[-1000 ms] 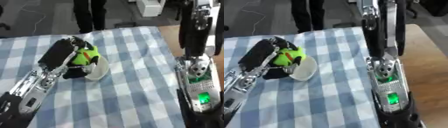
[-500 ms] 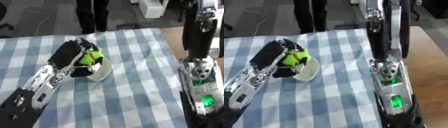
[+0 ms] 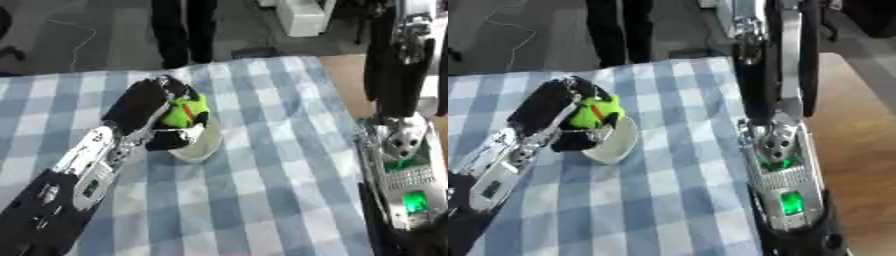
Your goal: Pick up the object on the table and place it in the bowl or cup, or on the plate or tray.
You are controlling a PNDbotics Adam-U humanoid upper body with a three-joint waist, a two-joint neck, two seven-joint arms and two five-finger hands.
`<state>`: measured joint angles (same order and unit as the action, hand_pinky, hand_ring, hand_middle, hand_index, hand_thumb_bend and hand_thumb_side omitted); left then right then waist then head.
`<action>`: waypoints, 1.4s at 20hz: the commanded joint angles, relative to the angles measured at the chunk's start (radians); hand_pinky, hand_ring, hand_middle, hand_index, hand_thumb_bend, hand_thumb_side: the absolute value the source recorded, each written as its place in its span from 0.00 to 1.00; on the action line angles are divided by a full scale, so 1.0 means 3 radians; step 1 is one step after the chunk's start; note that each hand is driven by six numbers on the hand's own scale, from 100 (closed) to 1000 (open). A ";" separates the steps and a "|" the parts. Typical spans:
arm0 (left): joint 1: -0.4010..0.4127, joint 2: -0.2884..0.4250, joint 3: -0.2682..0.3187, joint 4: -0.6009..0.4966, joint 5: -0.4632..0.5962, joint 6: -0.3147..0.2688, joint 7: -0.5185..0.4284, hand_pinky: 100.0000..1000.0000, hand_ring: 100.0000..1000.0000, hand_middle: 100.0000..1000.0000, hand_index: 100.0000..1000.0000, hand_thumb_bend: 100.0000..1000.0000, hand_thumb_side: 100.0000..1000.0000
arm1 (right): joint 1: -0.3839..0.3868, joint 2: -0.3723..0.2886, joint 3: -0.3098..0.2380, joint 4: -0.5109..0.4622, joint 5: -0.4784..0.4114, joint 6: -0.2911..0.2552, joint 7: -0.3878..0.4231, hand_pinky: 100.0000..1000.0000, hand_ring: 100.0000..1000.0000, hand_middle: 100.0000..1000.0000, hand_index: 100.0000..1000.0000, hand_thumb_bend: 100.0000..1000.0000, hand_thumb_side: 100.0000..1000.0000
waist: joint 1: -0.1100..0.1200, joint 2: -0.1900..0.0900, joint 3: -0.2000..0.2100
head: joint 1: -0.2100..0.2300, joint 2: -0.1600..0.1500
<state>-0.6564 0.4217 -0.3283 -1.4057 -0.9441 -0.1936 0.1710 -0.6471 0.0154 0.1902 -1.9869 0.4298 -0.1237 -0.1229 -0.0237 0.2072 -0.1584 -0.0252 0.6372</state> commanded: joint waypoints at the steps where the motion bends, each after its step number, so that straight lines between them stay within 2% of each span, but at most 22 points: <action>1: -0.0094 -0.0005 0.0020 0.0043 -0.0048 -0.0019 0.0027 0.00 0.00 0.00 0.00 0.00 0.62 | -0.0051 0.0017 0.0006 -0.0044 -0.0018 -0.0010 0.0007 0.50 0.40 0.54 0.61 0.00 0.92 | 0.0001 -0.0043 -0.0006 | 0.0031 -0.0039; 6: -0.0099 -0.0026 0.0016 0.0096 -0.0119 -0.0082 -0.0001 0.00 0.00 0.00 0.09 0.00 0.52 | -0.0054 0.0021 0.0010 -0.0044 -0.0020 -0.0011 0.0013 0.50 0.40 0.54 0.61 0.00 0.92 | 0.0003 -0.0042 -0.0011 | 0.0034 -0.0038; 7: -0.0095 -0.0030 0.0017 0.0110 -0.0140 -0.0089 -0.0017 0.00 0.01 0.03 0.14 0.00 0.49 | -0.0055 0.0023 0.0010 -0.0044 -0.0021 -0.0013 0.0013 0.50 0.40 0.54 0.61 0.00 0.92 | 0.0003 -0.0042 -0.0011 | 0.0032 -0.0039; 8: -0.0093 -0.0035 0.0020 0.0122 -0.0157 -0.0094 -0.0030 0.00 0.02 0.04 0.15 0.00 0.46 | -0.0055 0.0024 0.0010 -0.0044 -0.0021 -0.0014 0.0013 0.50 0.40 0.54 0.61 0.00 0.92 | 0.0003 -0.0042 -0.0012 | 0.0031 -0.0040; 9: -0.0091 -0.0037 0.0021 0.0132 -0.0173 -0.0100 -0.0039 0.00 0.07 0.07 0.17 0.00 0.46 | -0.0056 0.0024 0.0011 -0.0044 -0.0021 -0.0014 0.0013 0.50 0.40 0.54 0.61 0.00 0.92 | 0.0003 -0.0042 -0.0012 | 0.0030 -0.0041; 10: -0.0088 -0.0039 0.0021 0.0141 -0.0191 -0.0109 -0.0046 0.00 0.14 0.15 0.23 0.00 0.44 | -0.0056 0.0025 0.0011 -0.0044 -0.0022 -0.0015 0.0013 0.50 0.40 0.54 0.61 0.00 0.92 | 0.0004 -0.0042 -0.0013 | 0.0031 -0.0041; 12: -0.0086 -0.0042 0.0021 0.0160 -0.0228 -0.0125 -0.0063 0.00 0.22 0.26 0.31 0.00 0.45 | -0.0056 0.0025 0.0012 -0.0044 -0.0022 -0.0015 0.0014 0.50 0.40 0.54 0.61 0.00 0.92 | 0.0004 -0.0041 -0.0013 | 0.0032 -0.0041; 13: -0.0087 -0.0043 0.0020 0.0169 -0.0250 -0.0132 -0.0076 0.04 0.27 0.33 0.36 0.00 0.52 | -0.0056 0.0025 0.0012 -0.0044 -0.0023 -0.0015 0.0015 0.50 0.40 0.54 0.61 0.00 0.92 | 0.0004 -0.0041 -0.0013 | 0.0034 -0.0041; 14: -0.0088 -0.0045 0.0021 0.0175 -0.0270 -0.0141 -0.0085 0.05 0.27 0.34 0.37 0.00 0.53 | -0.0056 0.0025 0.0013 -0.0044 -0.0023 -0.0015 0.0016 0.50 0.40 0.54 0.61 0.00 0.92 | 0.0003 -0.0041 -0.0013 | 0.0034 -0.0041; 15: -0.0090 -0.0047 0.0020 0.0178 -0.0293 -0.0156 -0.0090 0.19 0.34 0.43 0.44 0.00 0.67 | -0.0056 0.0025 0.0013 -0.0044 -0.0024 -0.0015 0.0017 0.50 0.40 0.54 0.61 0.00 0.92 | 0.0003 -0.0041 -0.0014 | 0.0035 -0.0041; 16: -0.0091 -0.0049 0.0020 0.0181 -0.0314 -0.0172 -0.0089 0.17 0.33 0.42 0.44 0.00 0.65 | -0.0057 0.0025 0.0013 -0.0044 -0.0024 -0.0016 0.0017 0.50 0.40 0.54 0.61 0.00 0.92 | 0.0003 -0.0041 -0.0014 | 0.0036 -0.0040; 17: -0.0092 -0.0052 0.0020 0.0187 -0.0332 -0.0187 -0.0091 0.32 0.41 0.51 0.51 0.00 0.74 | -0.0057 0.0025 0.0014 -0.0044 -0.0025 -0.0015 0.0018 0.50 0.40 0.54 0.61 0.00 0.92 | 0.0003 -0.0041 -0.0014 | 0.0036 -0.0039; 18: -0.0093 -0.0054 0.0020 0.0194 -0.0349 -0.0204 -0.0095 0.32 0.41 0.51 0.51 0.00 0.74 | -0.0057 0.0025 0.0015 -0.0044 -0.0025 -0.0015 0.0019 0.50 0.40 0.54 0.61 0.00 0.92 | 0.0003 -0.0041 -0.0014 | 0.0037 -0.0040; 19: -0.0095 -0.0057 0.0020 0.0200 -0.0364 -0.0220 -0.0098 0.42 0.46 0.56 0.54 0.10 0.78 | -0.0056 0.0025 0.0015 -0.0044 -0.0026 -0.0015 0.0019 0.50 0.40 0.54 0.61 0.00 0.92 | 0.0003 -0.0042 -0.0014 | 0.0039 -0.0041; 20: -0.0096 -0.0059 0.0020 0.0204 -0.0375 -0.0234 -0.0099 0.42 0.46 0.56 0.54 0.10 0.78 | -0.0056 0.0025 0.0015 -0.0044 -0.0026 -0.0015 0.0019 0.50 0.40 0.54 0.61 0.00 0.92 | 0.0004 -0.0042 -0.0014 | 0.0039 -0.0042; 21: -0.0098 -0.0061 0.0021 0.0207 -0.0382 -0.0248 -0.0099 0.48 0.49 0.60 0.57 0.18 0.83 | -0.0056 0.0026 0.0015 -0.0044 -0.0026 -0.0015 0.0019 0.50 0.40 0.54 0.61 0.00 0.92 | 0.0005 -0.0042 -0.0014 | 0.0040 -0.0043; 22: -0.0100 -0.0064 0.0021 0.0208 -0.0385 -0.0261 -0.0096 0.47 0.49 0.60 0.57 0.18 0.83 | -0.0056 0.0026 0.0015 -0.0044 -0.0026 -0.0015 0.0020 0.50 0.40 0.54 0.61 0.00 0.92 | 0.0005 -0.0043 -0.0015 | 0.0040 -0.0044; 23: -0.0101 -0.0067 0.0021 0.0209 -0.0383 -0.0274 -0.0091 0.51 0.51 0.62 0.58 0.23 0.87 | -0.0056 0.0026 0.0016 -0.0044 -0.0026 -0.0016 0.0020 0.50 0.40 0.54 0.61 0.00 0.92 | 0.0005 -0.0043 -0.0015 | 0.0040 -0.0045; 28: -0.0106 -0.0073 0.0015 0.0187 -0.0367 -0.0307 -0.0072 0.54 0.53 0.64 0.59 0.27 0.93 | -0.0057 0.0025 0.0018 -0.0044 -0.0028 -0.0017 0.0023 0.50 0.40 0.54 0.61 0.00 0.92 | 0.0006 -0.0044 -0.0015 | 0.0042 -0.0053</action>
<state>-0.6644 0.3967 -0.3284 -1.3348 -1.0478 -0.2808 0.1478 -0.6472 0.0162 0.1957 -1.9869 0.4250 -0.1275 -0.1189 -0.0241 0.2077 -0.1615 -0.0167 0.6361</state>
